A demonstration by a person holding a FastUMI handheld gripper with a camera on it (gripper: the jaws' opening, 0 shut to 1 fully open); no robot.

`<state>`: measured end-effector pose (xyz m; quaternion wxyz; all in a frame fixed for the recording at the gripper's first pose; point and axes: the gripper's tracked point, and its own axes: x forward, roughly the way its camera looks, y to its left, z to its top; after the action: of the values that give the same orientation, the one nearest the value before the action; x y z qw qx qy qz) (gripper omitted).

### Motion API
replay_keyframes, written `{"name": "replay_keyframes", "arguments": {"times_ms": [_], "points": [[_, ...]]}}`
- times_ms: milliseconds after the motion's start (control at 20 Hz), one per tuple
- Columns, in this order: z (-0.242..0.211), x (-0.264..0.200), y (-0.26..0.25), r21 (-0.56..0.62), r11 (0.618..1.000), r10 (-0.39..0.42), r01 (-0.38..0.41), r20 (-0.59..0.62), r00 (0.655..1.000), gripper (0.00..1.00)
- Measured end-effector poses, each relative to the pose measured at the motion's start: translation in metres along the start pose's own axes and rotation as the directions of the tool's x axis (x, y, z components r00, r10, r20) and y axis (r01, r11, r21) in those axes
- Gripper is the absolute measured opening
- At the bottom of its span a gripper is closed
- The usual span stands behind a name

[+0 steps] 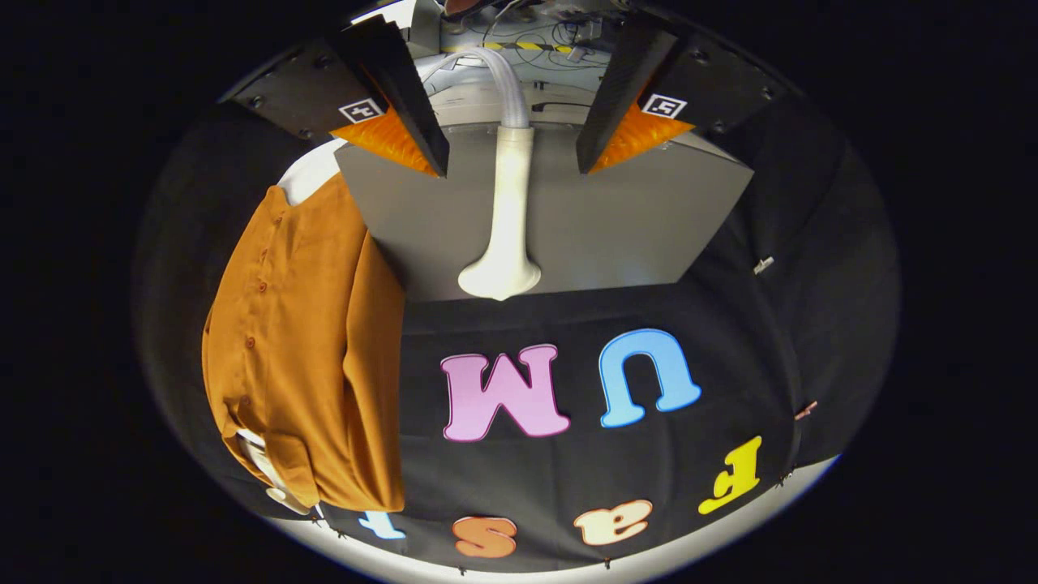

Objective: Iron the clothes twice with a garment steamer, once on the left side and once on the right side.

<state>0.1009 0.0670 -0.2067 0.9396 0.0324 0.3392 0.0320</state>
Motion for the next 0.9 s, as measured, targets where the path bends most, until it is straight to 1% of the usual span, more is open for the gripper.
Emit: {"name": "replay_keyframes", "arguments": {"times_ms": [200, 250, 350, 500, 550, 600, 650, 700, 750, 800, 850, 900], "points": [[-0.015, 0.029, 0.002, -0.013, 0.999, -0.033, 0.032, -0.075, 0.997, 0.98], [-0.018, 0.034, 0.0, -0.018, 0.999, -0.043, 0.042, -0.088, 0.995, 0.93], [-0.022, 0.039, -0.002, -0.017, 0.998, -0.062, 0.06, -0.112, 0.992, 0.85], [-0.035, 0.056, -0.006, -0.023, 0.996, -0.084, 0.081, -0.165, 0.983, 0.83], [-0.037, 0.055, -0.007, -0.021, 0.995, -0.096, 0.093, -0.178, 0.979, 0.7], [-0.041, 0.061, -0.009, -0.016, 0.995, -0.103, 0.102, -0.19, 0.976, 0.62], [-0.036, 0.064, -0.009, -0.018, 0.995, -0.098, 0.097, -0.156, 0.983, 0.54], [-0.042, 0.066, -0.008, -0.008, 0.997, -0.079, 0.079, -0.148, 0.986, 0.46], [-0.03, 0.051, -0.004, 0.001, 0.997, -0.073, 0.074, -0.11, 0.991, 0.37], [-0.032, 0.06, -0.006, 0.006, 0.998, -0.059, 0.06, -0.09, 0.994, 0.37], [-0.031, 0.059, -0.006, -0.001, 0.999, -0.047, 0.048, -0.072, 0.996, 0.28], [-0.033, 0.06, -0.005, -0.004, 0.999, -0.044, 0.044, -0.059, 0.997, 0.27]]}}
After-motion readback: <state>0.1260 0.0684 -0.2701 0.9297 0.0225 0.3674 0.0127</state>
